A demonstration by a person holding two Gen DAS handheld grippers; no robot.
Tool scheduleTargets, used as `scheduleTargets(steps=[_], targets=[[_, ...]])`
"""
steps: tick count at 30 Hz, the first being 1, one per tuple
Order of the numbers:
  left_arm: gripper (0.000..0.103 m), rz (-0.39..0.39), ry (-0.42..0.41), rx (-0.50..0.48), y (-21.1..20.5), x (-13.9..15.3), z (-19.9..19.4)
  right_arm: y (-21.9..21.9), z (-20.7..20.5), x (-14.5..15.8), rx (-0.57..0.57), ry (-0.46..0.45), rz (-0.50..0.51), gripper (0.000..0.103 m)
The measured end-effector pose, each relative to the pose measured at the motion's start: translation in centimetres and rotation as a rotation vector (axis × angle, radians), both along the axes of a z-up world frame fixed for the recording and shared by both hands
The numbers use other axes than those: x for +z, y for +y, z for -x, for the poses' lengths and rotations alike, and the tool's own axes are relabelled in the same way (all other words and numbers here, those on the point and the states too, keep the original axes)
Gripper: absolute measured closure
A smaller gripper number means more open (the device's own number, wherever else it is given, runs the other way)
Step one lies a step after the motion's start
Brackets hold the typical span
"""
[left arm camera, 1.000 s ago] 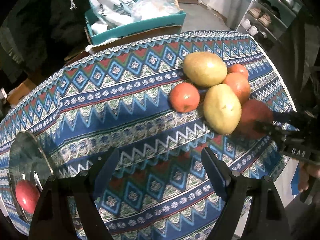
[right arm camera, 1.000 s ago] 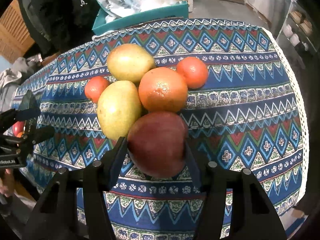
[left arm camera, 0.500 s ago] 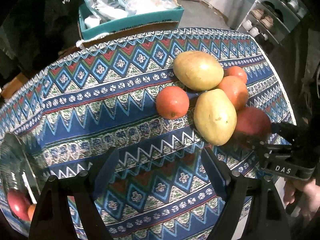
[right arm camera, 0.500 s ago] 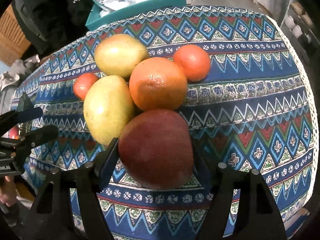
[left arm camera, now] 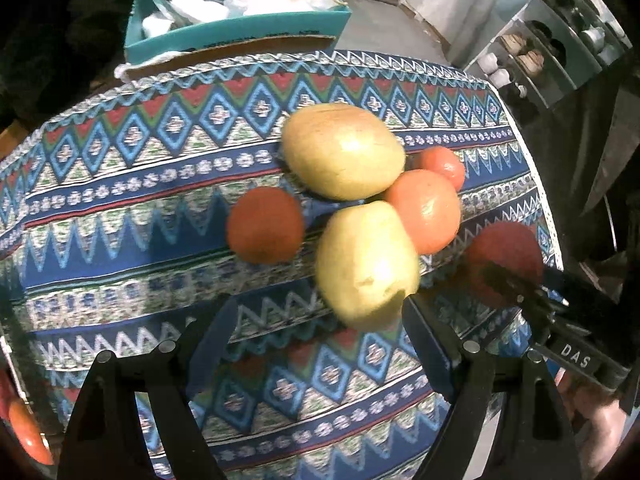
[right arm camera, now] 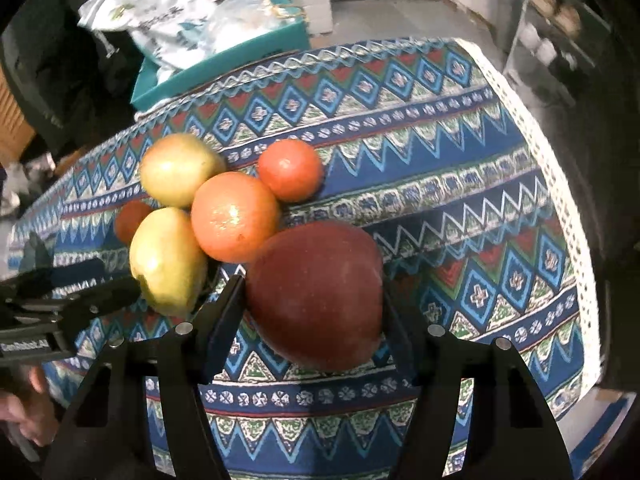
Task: Organize fruits
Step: 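Grasp the large red mango with the right tool, then grasp the yellow-green mango with the left tool while the right tool holds the red mango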
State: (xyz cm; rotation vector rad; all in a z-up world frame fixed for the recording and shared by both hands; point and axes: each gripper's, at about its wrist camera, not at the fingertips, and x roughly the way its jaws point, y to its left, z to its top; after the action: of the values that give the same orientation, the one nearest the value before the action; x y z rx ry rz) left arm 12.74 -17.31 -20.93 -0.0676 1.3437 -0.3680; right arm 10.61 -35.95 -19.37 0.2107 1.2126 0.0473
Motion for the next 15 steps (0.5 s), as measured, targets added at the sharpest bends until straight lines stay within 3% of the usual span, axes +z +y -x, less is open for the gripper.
scheduleTargets(steps=[15], targets=[[0.018,0.049,0.084,0.021,-2.8,-3.0,-1.4,-1.7,-0.5,-0.9,-0.043,0.015,0.003,0.037]])
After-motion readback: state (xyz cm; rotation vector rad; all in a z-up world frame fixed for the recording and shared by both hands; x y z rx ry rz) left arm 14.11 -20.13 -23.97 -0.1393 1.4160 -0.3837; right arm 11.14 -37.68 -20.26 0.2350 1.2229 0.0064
